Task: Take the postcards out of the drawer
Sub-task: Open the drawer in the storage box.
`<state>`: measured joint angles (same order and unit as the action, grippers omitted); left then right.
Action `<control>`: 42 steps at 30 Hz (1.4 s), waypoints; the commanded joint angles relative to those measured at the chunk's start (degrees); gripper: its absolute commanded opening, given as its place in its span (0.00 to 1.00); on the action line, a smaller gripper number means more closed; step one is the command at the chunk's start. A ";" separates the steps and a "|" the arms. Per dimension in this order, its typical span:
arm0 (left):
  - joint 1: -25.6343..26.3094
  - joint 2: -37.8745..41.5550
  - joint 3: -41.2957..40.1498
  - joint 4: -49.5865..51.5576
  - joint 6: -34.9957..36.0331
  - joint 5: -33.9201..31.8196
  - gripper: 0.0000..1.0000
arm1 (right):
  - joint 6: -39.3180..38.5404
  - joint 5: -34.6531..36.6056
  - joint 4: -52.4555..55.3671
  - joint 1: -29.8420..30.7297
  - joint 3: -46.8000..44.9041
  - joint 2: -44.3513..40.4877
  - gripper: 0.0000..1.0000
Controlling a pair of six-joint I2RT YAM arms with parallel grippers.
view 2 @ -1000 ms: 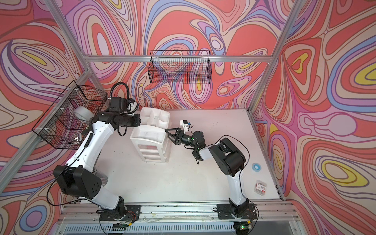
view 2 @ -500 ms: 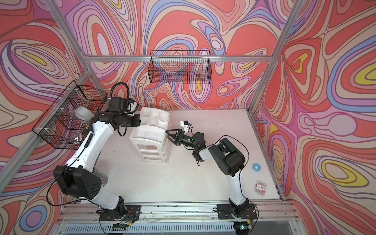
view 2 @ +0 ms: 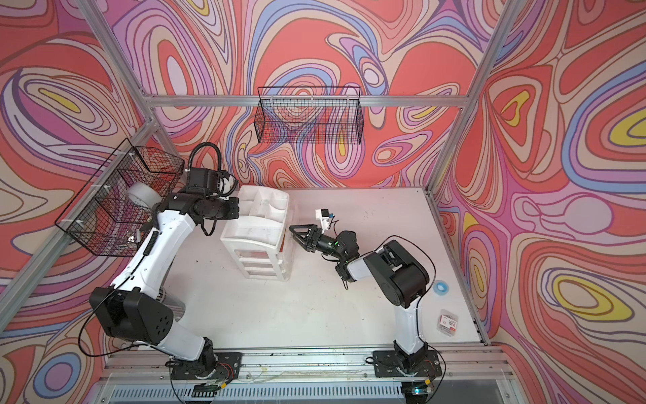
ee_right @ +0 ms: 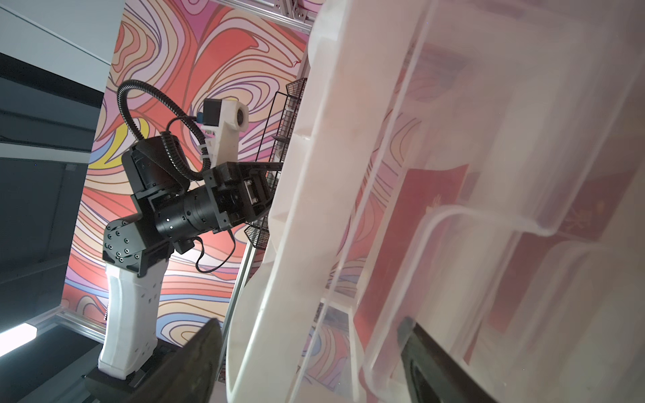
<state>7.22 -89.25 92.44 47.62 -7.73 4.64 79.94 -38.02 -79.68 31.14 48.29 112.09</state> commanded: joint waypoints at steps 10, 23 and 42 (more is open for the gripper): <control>-0.37 4.34 -2.99 0.56 -0.09 -2.24 0.00 | -0.67 -1.59 -5.69 -2.44 -2.55 -4.03 0.80; -0.37 4.96 -2.48 -0.49 -1.88 -4.35 0.00 | -1.46 -5.21 3.76 -3.32 9.10 5.23 0.74; -2.87 3.95 -4.65 -4.82 -1.78 -0.55 0.00 | -13.90 -5.64 32.70 -3.27 15.14 -0.88 0.55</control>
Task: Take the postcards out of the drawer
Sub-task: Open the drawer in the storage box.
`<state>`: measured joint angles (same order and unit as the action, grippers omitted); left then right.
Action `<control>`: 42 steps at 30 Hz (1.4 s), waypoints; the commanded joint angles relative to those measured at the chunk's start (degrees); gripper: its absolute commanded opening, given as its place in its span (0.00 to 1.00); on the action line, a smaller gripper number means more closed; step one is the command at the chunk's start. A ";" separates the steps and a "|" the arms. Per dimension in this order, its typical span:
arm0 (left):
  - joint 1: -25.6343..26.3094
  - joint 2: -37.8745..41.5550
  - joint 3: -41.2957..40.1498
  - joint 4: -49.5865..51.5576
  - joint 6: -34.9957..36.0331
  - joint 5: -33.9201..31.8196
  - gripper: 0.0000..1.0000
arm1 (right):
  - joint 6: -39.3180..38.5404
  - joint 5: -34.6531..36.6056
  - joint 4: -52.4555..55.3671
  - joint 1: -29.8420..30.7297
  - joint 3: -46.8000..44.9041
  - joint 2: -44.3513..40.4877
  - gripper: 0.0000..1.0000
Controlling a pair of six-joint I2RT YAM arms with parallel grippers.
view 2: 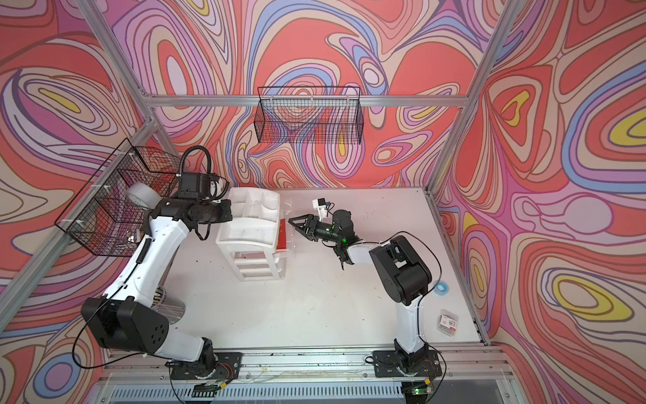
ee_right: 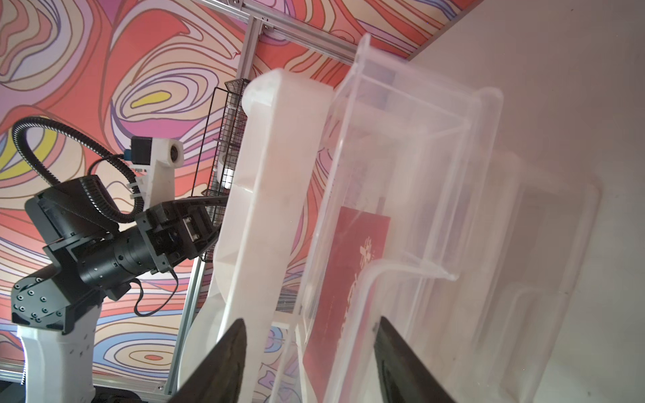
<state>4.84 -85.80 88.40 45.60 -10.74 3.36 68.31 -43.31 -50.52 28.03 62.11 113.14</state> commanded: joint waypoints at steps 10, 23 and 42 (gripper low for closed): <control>-0.81 0.48 -0.67 -3.24 0.92 1.65 0.00 | -2.31 -0.64 5.84 -0.03 2.05 -2.33 0.45; -0.80 1.42 -1.22 -3.33 0.11 -1.53 0.00 | -4.82 -0.09 9.89 -0.08 0.61 -5.67 0.39; -0.89 1.08 -1.13 -3.96 -0.55 -3.40 0.00 | -8.78 -0.41 17.70 -2.65 -1.02 -8.74 0.36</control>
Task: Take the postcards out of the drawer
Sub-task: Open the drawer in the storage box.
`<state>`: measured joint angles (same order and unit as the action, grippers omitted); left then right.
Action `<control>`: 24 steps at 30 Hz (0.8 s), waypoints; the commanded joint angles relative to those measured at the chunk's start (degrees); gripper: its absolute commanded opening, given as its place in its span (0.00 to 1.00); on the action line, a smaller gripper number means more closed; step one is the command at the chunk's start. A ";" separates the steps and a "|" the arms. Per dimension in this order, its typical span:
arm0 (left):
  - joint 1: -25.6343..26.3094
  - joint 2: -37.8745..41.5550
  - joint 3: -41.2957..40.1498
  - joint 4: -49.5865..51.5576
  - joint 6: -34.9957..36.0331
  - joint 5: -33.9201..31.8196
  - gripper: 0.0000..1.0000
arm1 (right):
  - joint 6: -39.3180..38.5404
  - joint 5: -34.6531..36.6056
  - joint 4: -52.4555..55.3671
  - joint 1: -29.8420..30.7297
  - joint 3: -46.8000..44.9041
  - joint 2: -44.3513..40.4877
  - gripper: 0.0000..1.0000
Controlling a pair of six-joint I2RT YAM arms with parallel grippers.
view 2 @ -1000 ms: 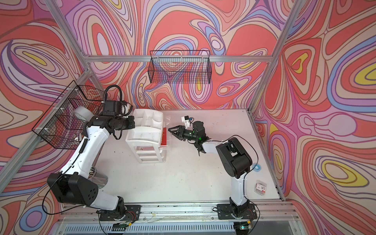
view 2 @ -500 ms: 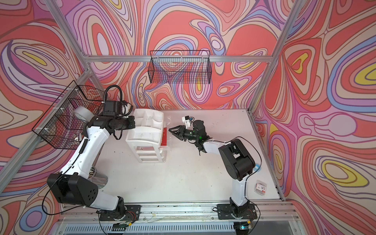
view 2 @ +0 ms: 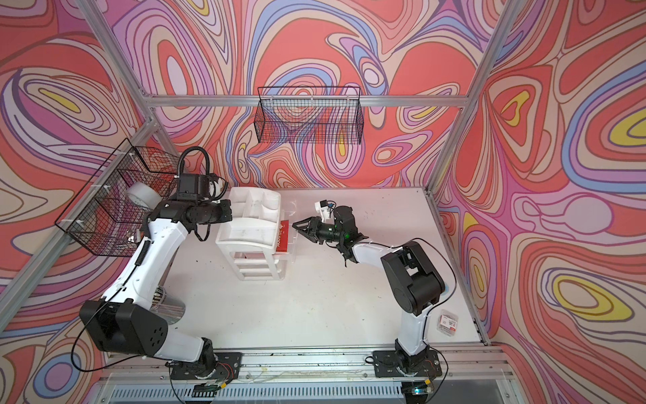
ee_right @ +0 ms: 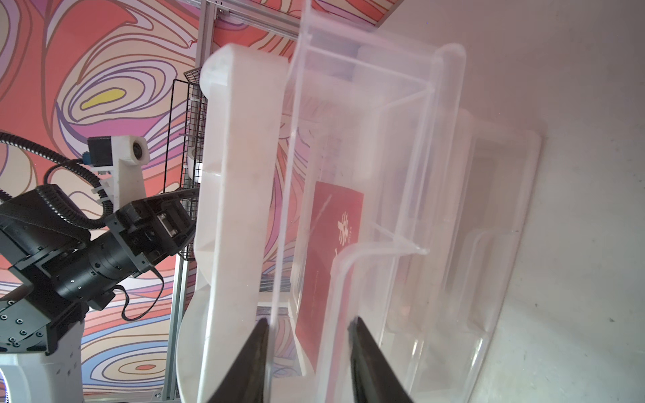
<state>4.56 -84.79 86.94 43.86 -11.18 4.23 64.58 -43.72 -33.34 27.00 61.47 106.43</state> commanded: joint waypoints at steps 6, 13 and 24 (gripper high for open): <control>-0.60 -0.19 0.94 -2.37 0.84 -3.09 0.00 | -7.56 -1.68 6.42 -2.86 2.35 -1.55 0.36; -0.60 -0.10 0.76 -2.86 1.86 -0.67 0.00 | -11.26 -3.62 14.44 -3.97 7.18 -0.30 0.35; -0.64 -0.58 0.93 -2.41 2.37 -1.90 0.00 | -13.04 -5.38 18.71 -6.72 8.27 -0.60 0.34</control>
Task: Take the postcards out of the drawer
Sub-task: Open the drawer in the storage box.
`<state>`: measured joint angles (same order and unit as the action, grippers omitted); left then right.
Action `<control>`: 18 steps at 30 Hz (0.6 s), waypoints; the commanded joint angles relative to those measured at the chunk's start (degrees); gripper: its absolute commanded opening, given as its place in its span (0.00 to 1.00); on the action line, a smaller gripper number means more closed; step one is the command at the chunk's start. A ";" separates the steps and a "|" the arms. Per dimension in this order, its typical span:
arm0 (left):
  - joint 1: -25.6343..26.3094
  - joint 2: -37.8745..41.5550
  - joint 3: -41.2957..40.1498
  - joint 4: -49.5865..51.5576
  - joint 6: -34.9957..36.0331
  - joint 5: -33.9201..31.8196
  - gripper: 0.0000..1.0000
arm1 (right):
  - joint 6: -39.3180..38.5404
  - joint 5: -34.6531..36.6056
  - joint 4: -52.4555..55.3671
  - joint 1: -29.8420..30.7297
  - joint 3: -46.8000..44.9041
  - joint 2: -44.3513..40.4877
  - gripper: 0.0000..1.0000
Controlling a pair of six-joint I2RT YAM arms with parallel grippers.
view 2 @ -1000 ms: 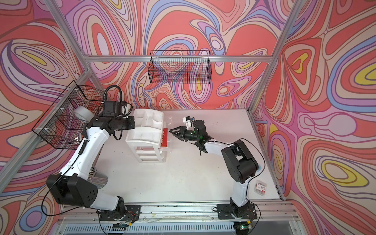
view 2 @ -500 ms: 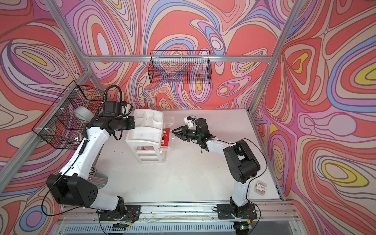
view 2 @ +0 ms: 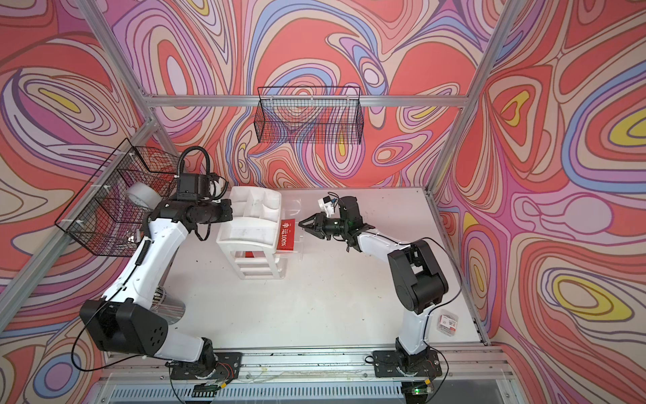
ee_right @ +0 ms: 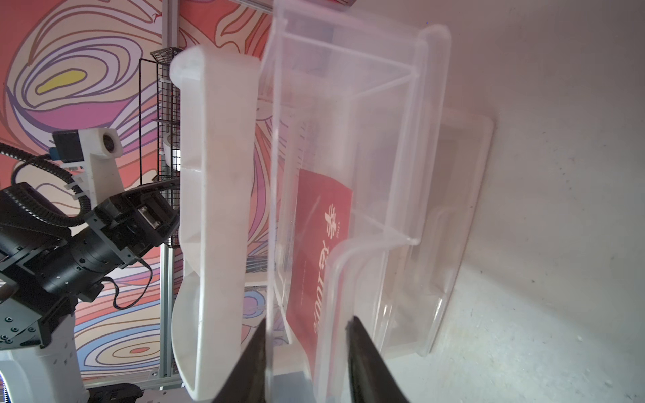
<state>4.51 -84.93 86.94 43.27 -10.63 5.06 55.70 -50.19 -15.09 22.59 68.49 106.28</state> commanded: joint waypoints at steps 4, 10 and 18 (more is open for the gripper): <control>-0.65 -0.93 1.16 -1.76 2.12 -2.35 0.00 | -5.57 0.65 3.03 -2.89 1.97 -0.57 0.34; -0.73 -0.87 1.05 -1.67 2.64 -2.52 0.00 | -7.48 0.02 7.13 -3.67 3.90 0.05 0.33; -0.81 -0.76 1.00 -1.47 2.89 -2.58 0.00 | -9.87 0.09 11.15 -4.53 5.84 0.02 0.33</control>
<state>4.49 -85.38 87.00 42.85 -10.33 5.15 49.52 -52.16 -4.16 20.21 72.44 106.30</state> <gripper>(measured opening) 0.119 0.334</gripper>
